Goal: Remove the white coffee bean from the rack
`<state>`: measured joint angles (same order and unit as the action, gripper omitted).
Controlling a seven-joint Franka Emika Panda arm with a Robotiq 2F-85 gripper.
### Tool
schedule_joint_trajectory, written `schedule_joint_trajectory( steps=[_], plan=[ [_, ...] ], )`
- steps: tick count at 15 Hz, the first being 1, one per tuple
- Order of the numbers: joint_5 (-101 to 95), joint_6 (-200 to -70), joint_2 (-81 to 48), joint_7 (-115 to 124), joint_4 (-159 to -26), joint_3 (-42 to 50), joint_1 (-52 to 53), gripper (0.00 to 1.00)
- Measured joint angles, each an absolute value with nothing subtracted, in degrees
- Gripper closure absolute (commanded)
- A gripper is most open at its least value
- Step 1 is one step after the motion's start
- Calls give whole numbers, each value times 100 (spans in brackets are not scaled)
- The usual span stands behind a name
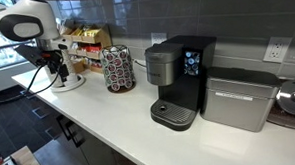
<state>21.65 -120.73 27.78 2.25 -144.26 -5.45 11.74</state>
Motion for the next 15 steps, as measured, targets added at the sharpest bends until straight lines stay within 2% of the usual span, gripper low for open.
schedule_joint_trajectory(
  steps=[7, 15],
  plan=[
    [3523, -13645, 2348, 195, -14487, -76, 948, 0],
    [3589, -13814, 2331, 172, -14469, -92, 920, 0]
  ],
)
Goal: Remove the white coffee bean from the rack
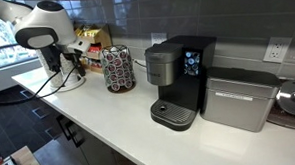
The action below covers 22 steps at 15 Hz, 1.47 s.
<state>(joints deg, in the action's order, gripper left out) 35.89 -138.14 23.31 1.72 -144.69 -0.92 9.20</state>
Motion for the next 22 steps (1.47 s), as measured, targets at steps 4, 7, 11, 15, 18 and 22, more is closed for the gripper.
schedule_joint_trajectory(
  steps=[4, 7, 11, 15, 18, 22],
  plan=[
    [4000, -14435, 2250, 172, -14476, 11, 871, 0],
    [4436, -14877, 2137, 145, -14482, 96, 847, 0],
    [5340, -15173, 2043, -137, -14483, 234, 849, 0],
    [6323, -15178, 2032, -529, -14483, 448, 898, 0],
    [7038, -15178, 2013, -873, -14478, 572, 935, 0],
    [7802, -15169, 1965, -1352, -14438, 624, 990, 0]
  ],
)
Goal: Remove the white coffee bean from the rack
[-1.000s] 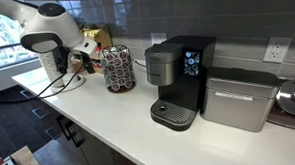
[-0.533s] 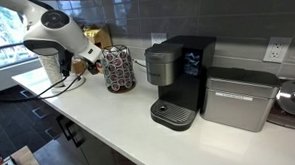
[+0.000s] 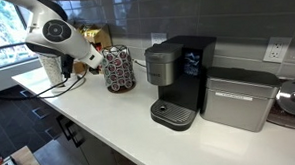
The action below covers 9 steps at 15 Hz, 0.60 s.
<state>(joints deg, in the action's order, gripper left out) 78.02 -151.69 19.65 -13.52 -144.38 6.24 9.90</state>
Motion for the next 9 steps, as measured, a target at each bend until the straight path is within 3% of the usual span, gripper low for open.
schedule_joint_trajectory(
  steps=[9],
  plan=[
    [9098, -15157, 1737, -2058, -14214, 657, 997, 0]
  ],
)
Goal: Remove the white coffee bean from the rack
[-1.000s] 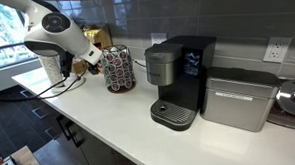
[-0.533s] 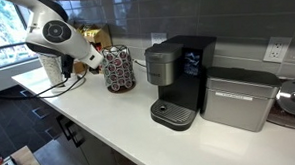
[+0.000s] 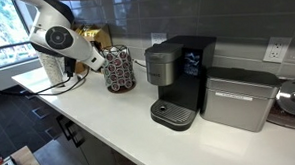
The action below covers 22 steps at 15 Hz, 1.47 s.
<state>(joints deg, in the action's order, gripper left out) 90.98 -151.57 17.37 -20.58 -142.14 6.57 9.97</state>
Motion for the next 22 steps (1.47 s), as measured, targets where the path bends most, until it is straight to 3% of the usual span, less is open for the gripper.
schedule_joint_trajectory(
  steps=[3, 7, 8, 12, 19, 20, 21, 22],
  plan=[
    [9331, -15157, 1615, -2227, -14103, 684, 977, 2],
    [9676, -15141, 1467, -2488, -13976, 778, 953, 22],
    [9761, -15136, 1436, -2552, -13947, 803, 951, 18],
    [10064, -15041, 1351, -2737, -13862, 879, 948, 22],
    [10304, -14824, 1273, -2831, -13809, 954, 940, 44],
    [10322, -14814, 1261, -2832, -13807, 960, 934, 43],
    [10339, -14810, 1250, -2836, -13805, 965, 929, 48],
    [10361, -14806, 1243, -2838, -13802, 971, 927, 45]
  ],
)
